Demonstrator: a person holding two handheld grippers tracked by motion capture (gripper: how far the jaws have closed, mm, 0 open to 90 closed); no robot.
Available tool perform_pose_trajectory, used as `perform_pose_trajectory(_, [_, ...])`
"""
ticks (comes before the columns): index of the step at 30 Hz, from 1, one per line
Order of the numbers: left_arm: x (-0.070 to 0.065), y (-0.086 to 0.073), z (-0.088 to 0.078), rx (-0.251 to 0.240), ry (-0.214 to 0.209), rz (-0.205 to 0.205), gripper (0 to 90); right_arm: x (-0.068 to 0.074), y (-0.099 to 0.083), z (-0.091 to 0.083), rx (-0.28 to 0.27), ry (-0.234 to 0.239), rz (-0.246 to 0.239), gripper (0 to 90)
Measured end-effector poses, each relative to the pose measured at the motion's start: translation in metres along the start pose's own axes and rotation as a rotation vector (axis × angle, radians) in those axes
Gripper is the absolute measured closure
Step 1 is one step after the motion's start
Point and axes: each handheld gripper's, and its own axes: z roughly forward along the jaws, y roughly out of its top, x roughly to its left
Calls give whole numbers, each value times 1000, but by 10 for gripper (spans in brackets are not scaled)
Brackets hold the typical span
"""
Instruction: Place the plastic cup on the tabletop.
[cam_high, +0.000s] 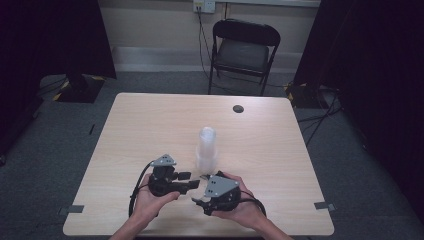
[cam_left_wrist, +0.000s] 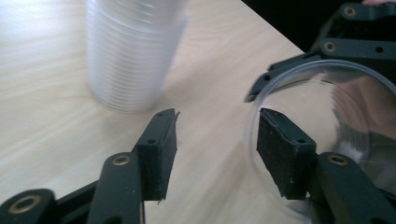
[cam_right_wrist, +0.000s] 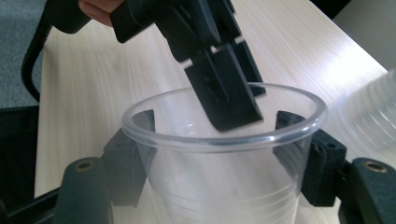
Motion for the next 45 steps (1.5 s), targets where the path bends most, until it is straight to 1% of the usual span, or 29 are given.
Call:
perform_pose_trajectory(6, [1,1,-5,-56,22,14,385,-6,-4,-4,-15,-15,51,301])
perform_pose_trajectory(8, [2,2,-8,-61,-3,10,383,-7,-6,-4,-11,-19,60,301])
perform_pose_trajectory(9, [3,2,-9,-77,-6,13,383,-8,-6,-4,-9,-22,64,301])
perform_pose_trajectory(12, [3,3,-13,-118,14,28,331,-12,-10,-3,-12,-22,92,301])
perform_pose_trajectory(14, [5,4,-14,-135,29,39,321,-16,-12,-3,-14,-27,113,302])
perform_pose_trajectory(16, [7,4,-15,-137,50,50,288,-19,-15,-3,-18,-23,136,303])
perform_pose_trajectory(18, [8,3,-15,-160,40,47,272,-23,-17,-3,-22,-24,160,304])
perform_pose_trajectory(21, [10,2,-15,-169,57,63,265,-27,-20,-7,-39,-26,198,305])
perform_pose_trajectory(23, [10,1,-15,-158,82,65,244,-29,-23,-11,-45,-28,217,304])
perform_pose_trajectory(25, [12,-1,-15,-159,94,67,221,-32,-27,-14,-50,-37,240,305])
perform_pose_trajectory(28, [14,-2,-17,-142,110,63,204,-39,-32,-20,-62,-53,282,306])
perform_pose_trajectory(31, [16,-5,-21,-125,132,80,183,-46,-36,-25,-68,-74,323,306])
perform_pose_trajectory(33, [17,-7,-25,-118,149,106,177,-50,-39,-28,-74,-90,345,306])
perform_pose_trajectory(34, [17,-8,-27,-119,153,117,168,-53,-40,-30,-81,-102,354,307])
perform_pose_trajectory(36, [19,-11,-31,-152,150,119,161,-57,-41,-33,-97,-112,378,306])
perform_pose_trajectory(38, [21,-14,-33,-187,171,121,156,-62,-42,-35,-100,-129,388,306])
perform_pose_trajectory(40, [24,-16,-35,-191,181,137,155,-68,-42,-37,-107,-147,407,306])
perform_pose_trajectory(43, [27,-17,-36,-193,187,126,156,-76,-45,-38,-109,-168,421,306])
perform_pose_trajectory(45, [28,-18,-35,-192,192,136,156,-82,-46,-37,-116,-178,435,306])
